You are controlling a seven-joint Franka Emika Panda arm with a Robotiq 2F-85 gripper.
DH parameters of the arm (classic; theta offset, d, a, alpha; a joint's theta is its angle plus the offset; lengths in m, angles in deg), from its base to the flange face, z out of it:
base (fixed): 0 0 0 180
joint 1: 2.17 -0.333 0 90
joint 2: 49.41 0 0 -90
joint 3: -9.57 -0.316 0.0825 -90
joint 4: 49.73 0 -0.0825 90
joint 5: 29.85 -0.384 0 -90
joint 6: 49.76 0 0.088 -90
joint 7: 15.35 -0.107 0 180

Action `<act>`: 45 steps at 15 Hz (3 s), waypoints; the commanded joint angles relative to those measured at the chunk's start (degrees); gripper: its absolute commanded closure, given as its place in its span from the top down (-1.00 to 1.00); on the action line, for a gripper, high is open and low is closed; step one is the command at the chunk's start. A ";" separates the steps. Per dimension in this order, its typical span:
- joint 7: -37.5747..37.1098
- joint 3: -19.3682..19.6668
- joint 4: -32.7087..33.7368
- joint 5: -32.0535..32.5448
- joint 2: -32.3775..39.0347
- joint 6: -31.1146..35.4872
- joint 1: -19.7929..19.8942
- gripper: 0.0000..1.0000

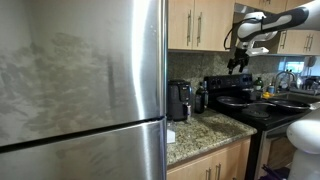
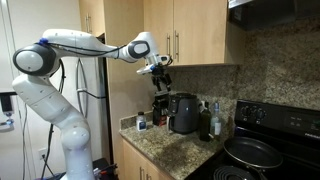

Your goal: Open the right door of the cabinet above the air fryer

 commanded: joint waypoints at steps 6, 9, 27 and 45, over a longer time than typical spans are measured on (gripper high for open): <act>-1.24 1.23 8.08 -8.77 -9.01 0.72 -1.32 1.00; -2.27 1.67 9.28 -10.26 -10.67 0.89 -1.48 1.00; -21.24 -9.71 15.77 -11.86 7.07 38.01 -3.10 1.00; -36.35 -13.98 17.09 5.29 18.59 54.52 5.37 -0.84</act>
